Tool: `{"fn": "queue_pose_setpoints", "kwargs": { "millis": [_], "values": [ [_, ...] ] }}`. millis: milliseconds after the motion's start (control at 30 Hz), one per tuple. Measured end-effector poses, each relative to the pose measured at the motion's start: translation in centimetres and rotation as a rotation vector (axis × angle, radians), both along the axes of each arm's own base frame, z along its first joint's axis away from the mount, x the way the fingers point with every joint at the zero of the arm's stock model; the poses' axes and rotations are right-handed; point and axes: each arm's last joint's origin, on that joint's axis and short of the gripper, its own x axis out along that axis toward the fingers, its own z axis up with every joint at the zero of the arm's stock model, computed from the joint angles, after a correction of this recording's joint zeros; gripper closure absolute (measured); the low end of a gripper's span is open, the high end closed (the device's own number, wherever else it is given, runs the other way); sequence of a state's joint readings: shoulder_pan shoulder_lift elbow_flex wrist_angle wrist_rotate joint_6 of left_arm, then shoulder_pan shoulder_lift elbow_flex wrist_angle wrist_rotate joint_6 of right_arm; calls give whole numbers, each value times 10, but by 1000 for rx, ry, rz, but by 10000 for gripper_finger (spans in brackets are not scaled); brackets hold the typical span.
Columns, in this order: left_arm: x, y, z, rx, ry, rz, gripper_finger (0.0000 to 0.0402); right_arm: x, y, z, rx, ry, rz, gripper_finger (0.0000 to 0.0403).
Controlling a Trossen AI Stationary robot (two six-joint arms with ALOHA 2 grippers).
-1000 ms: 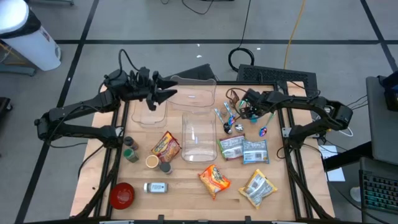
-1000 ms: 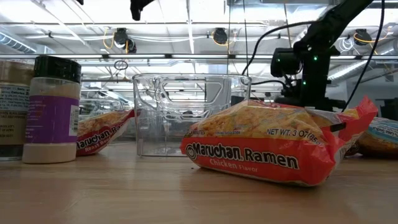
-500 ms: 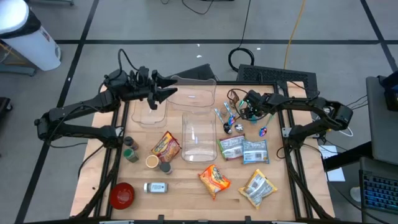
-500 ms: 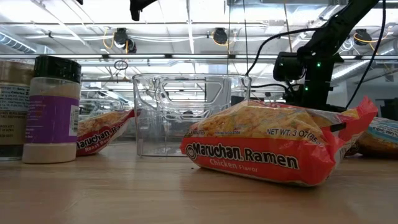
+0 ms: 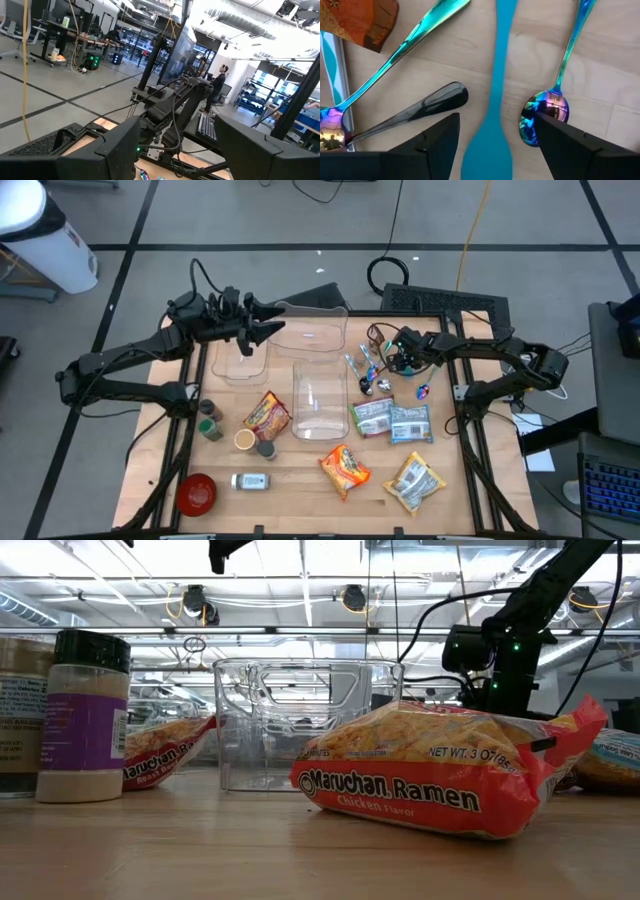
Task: Pick & Place Food Item
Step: Put the blue spoon into the bottom right transparent bin
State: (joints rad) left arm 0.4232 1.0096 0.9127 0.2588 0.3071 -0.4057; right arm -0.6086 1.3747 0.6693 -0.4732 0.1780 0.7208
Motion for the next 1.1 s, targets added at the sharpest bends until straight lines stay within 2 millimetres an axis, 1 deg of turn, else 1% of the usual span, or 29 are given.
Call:
{"fn": "queue_pose_setpoints", "kwargs": {
  "millis": [267,467,667,800,1100],
  "values": [
    [0,0,0,-4,1,-1,137,3,6,-2,13,10,52,204],
    [0,0,0,-4,1,-1,137,8,13,-5,13,31,98,221],
    [0,0,0,-4,1,-1,137,10,13,-10,39,36,80,243],
    [0,0,0,-24,0,-4,137,11,13,-10,53,24,82,276],
    [0,-1,-2,-32,20,-37,137,12,13,-9,66,5,81,368]
  ]
}}
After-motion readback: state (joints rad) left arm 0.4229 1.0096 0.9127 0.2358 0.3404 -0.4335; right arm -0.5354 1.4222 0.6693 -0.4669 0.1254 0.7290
